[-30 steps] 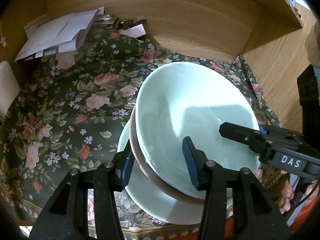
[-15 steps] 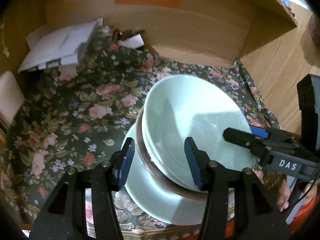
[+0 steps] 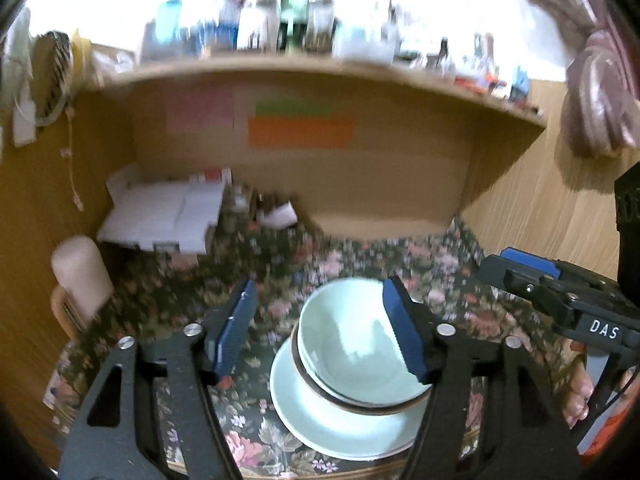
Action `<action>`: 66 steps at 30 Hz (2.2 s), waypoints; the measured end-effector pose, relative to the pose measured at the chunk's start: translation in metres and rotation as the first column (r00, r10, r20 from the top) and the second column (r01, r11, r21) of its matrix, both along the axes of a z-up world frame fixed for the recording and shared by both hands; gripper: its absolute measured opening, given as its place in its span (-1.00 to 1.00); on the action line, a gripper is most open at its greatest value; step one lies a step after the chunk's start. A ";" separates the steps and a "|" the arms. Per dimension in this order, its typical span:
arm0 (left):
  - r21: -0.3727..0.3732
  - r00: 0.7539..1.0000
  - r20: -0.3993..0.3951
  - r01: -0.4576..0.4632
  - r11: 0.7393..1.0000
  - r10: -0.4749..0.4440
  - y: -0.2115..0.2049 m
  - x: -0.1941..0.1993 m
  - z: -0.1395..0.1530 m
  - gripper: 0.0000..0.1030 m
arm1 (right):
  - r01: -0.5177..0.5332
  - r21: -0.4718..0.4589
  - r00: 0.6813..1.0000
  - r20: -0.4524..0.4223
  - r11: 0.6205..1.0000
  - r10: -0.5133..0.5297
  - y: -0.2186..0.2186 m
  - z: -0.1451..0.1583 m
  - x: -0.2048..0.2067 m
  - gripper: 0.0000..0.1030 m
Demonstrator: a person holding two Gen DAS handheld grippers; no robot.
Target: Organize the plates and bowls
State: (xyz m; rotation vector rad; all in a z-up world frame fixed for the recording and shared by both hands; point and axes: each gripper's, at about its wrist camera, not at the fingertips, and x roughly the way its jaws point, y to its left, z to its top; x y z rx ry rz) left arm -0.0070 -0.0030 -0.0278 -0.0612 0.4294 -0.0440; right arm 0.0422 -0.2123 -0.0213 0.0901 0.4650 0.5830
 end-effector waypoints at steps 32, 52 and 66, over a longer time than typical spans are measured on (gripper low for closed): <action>0.002 0.980 0.194 -0.032 0.999 0.031 -0.013 -0.052 0.007 0.98 | 0.055 0.020 0.987 0.152 0.998 -0.057 -0.004 0.007 -0.048 1.00; -0.006 0.982 0.185 -0.031 0.999 0.032 -0.014 -0.048 0.005 0.98 | 0.054 0.016 0.988 0.147 0.998 -0.055 -0.003 0.006 -0.043 1.00; -0.005 0.982 0.187 0.000 1.000 0.001 -0.016 -0.041 0.008 0.98 | 0.103 0.019 0.984 0.146 0.995 -0.104 -0.003 0.007 -0.047 1.00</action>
